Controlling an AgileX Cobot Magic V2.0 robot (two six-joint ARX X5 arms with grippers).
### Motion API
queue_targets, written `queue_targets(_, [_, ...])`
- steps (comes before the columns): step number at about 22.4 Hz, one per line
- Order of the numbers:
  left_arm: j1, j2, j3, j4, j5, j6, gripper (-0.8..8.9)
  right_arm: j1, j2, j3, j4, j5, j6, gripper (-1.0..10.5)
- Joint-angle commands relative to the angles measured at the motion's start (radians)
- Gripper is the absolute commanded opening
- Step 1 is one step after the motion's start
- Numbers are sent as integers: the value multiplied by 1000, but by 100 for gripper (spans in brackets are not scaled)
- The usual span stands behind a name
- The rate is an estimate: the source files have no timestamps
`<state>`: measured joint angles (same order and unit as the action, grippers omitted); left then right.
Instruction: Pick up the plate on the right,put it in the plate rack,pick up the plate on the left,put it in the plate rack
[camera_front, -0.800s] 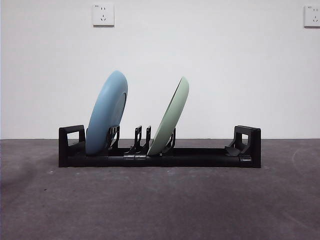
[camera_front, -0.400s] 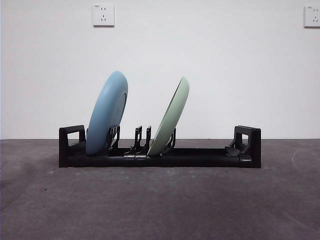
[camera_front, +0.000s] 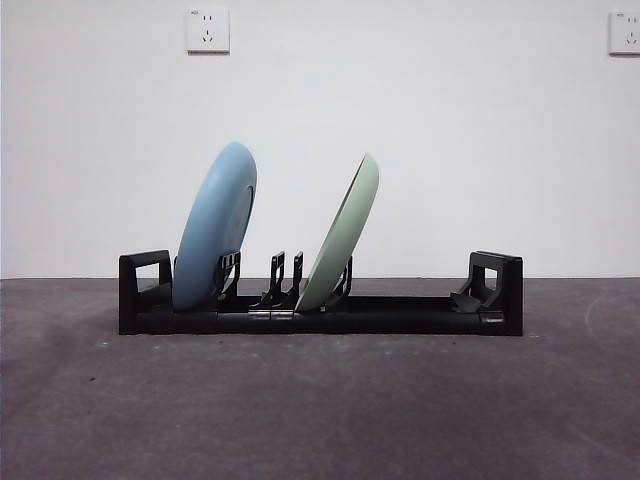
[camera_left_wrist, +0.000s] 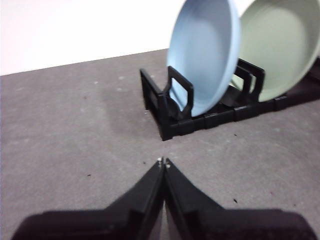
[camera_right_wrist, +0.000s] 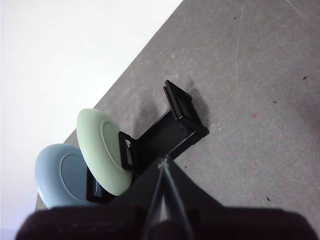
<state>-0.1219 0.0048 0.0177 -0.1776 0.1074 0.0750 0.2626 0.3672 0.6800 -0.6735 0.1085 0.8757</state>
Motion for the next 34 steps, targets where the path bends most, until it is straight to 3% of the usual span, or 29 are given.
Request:
queue_targets(1, [18, -2, -14, 5, -1, -30, -3, 1, -1, -8, 6, 3, 5, 1])
queue_targets(22, [19, -1, -14, 4, -2, -30, -3, 1, -1, -8, 3, 3, -10, 1])
queue_targets(26, [19, -1, -14, 4, -2, -30, -3, 1, 0, -8, -20, 117, -275, 1])
queue_targets(27, [19, -1, -14, 4, -2, -30, -3, 1, 3, -8, -30, 135, -374, 1])
queue_targets(30, [19, -1, -14, 4, -2, -30, -3, 2, 15, -16, -21, 108, -617, 1])
queue_targets(34, [19, -1, -14, 4, -2, -30, -3, -28, -14, -56, 90, 19, -809, 1])
